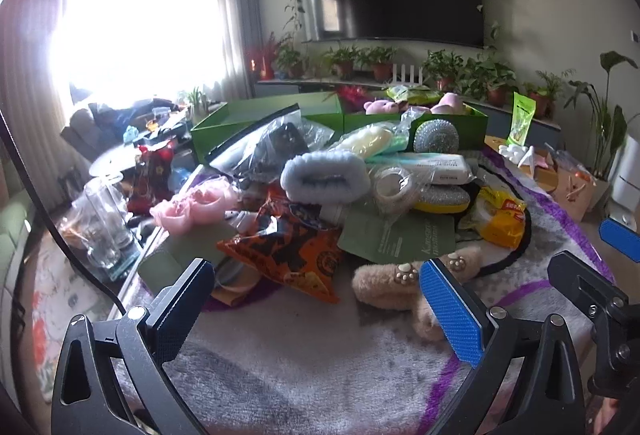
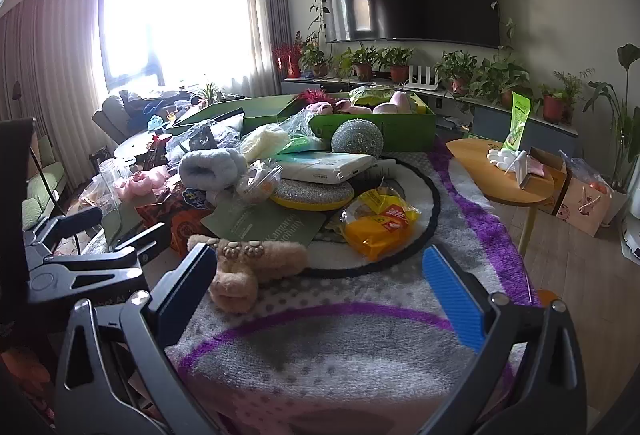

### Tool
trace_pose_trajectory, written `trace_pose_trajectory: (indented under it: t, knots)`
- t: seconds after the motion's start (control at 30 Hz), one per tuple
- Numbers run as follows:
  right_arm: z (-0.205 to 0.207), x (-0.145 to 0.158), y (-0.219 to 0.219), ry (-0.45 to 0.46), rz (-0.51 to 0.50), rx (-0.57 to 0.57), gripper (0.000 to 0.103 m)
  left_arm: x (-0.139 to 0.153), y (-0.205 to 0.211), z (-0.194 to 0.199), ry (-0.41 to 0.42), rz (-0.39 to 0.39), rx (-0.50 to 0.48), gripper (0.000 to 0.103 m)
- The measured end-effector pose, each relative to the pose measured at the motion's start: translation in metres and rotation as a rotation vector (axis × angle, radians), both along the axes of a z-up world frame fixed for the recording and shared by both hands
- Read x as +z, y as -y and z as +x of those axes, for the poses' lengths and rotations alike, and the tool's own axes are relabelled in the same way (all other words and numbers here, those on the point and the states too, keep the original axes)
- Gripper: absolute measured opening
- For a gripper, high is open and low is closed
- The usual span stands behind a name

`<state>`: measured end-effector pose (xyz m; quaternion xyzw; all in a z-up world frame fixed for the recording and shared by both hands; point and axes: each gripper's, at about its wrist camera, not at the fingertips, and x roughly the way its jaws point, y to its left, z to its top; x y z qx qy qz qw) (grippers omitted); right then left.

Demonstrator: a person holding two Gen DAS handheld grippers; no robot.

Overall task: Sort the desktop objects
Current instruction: 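Move both tools over the table toward the yellow snack bag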

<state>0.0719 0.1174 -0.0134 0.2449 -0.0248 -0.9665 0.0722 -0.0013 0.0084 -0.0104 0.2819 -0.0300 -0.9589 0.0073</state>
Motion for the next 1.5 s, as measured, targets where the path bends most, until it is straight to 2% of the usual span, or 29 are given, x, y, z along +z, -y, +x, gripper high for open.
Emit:
trace_pose_trajectory:
  t: [0.2,0.37,0.63,0.97,1.27,1.5]
  knots:
    - [-0.002,-0.003,-0.003,0.006,-0.003,0.003,0.103,-0.001,0.009,-0.006,0.018,0.078,-0.021,0.102]
    - [-0.003,-0.006,-0.004,0.012,-0.011,0.027,0.103,-0.006,0.002,-0.006,0.001,-0.001,-0.034,0.102]
    - [-0.003,-0.008,0.000,0.023,0.002,0.051,0.102,-0.015,-0.003,-0.009,0.036,-0.028,-0.067,0.102]
    - [-0.009,-0.013,0.004,0.064,0.005,0.082,0.092,-0.018,-0.003,-0.010,0.047,-0.029,-0.094,0.102]
    - [-0.011,-0.015,0.005,0.075,0.012,0.083,0.092,-0.019,0.003,-0.013,0.057,-0.025,-0.068,0.102]
    - [-0.015,-0.015,-0.005,0.080,0.008,0.044,0.090,-0.008,-0.008,-0.020,0.037,-0.008,-0.110,0.102]
